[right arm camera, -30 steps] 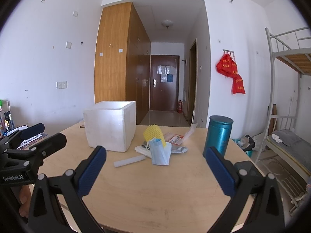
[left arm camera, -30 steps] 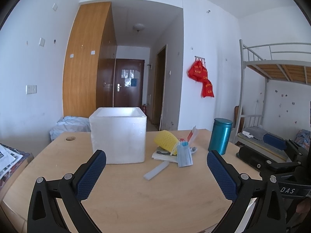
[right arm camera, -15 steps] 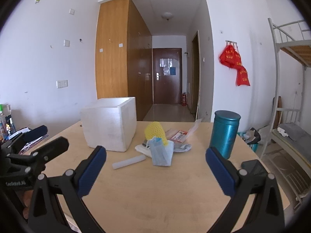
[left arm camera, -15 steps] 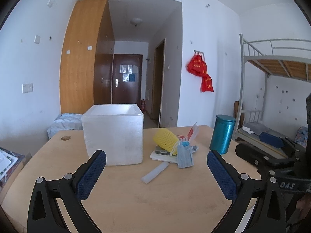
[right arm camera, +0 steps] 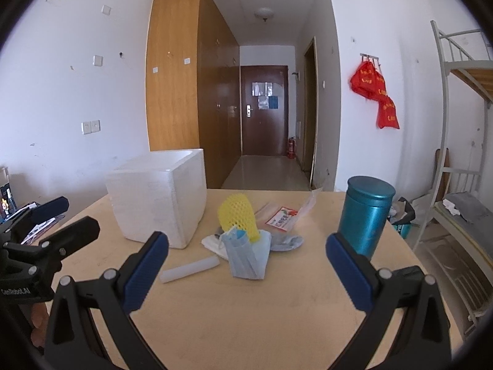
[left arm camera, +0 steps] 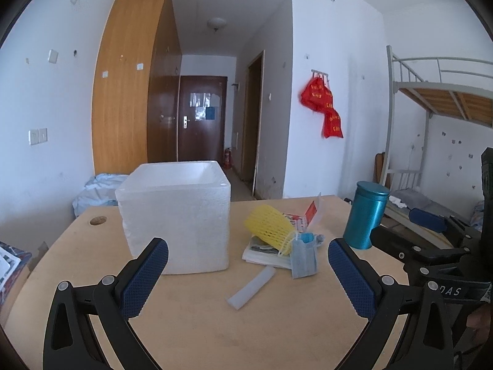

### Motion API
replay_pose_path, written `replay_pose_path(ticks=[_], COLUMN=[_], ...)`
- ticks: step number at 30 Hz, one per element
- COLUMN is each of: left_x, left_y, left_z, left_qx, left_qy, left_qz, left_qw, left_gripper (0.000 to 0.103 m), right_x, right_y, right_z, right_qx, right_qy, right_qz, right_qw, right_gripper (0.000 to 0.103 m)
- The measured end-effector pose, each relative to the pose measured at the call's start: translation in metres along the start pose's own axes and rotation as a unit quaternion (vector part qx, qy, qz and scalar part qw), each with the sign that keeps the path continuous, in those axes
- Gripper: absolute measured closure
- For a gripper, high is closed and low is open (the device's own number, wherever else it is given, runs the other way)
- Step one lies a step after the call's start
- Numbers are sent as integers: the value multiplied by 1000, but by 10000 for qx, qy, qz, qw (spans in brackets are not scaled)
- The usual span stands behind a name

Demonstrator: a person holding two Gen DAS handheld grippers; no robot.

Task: Organize soft objects
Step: 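Close the left tool on the white foam tube while the right tool grasps the blue mask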

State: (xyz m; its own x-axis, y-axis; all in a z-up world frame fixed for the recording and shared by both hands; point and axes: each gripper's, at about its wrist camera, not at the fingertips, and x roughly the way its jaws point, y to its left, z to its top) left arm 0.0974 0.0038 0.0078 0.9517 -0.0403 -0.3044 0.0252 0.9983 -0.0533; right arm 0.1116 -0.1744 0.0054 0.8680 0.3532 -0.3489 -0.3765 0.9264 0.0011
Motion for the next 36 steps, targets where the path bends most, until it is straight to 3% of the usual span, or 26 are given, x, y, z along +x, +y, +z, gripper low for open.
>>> replay_pose_path(ticks=[8, 17, 24, 29, 36], left_x=[33, 84, 116, 137, 166], left_y=[-3, 3, 5, 5, 8], left_z=[3, -10, -18, -27, -41], left_qx=[176, 81, -9, -20, -149], left_qy=[306, 1084, 1630, 2076, 2533], left_qz=[-233, -429, -592, -743, -769], left_qw=[9991, 9931, 9849, 9754, 9642], left_gripper=[0, 0, 0, 0, 0], right_x=[32, 70, 97, 117, 135], right_y=[-9, -18, -23, -27, -29], right_z=[7, 4, 0, -3, -9], right_qx=[-2, 54, 103, 149, 168], right_qy=[304, 754, 1112, 1524, 1947], right_qz=[111, 197, 379, 597, 611], right_qw=[9995, 9969, 9930, 9864, 9788], right_gripper=[0, 0, 1, 16, 18])
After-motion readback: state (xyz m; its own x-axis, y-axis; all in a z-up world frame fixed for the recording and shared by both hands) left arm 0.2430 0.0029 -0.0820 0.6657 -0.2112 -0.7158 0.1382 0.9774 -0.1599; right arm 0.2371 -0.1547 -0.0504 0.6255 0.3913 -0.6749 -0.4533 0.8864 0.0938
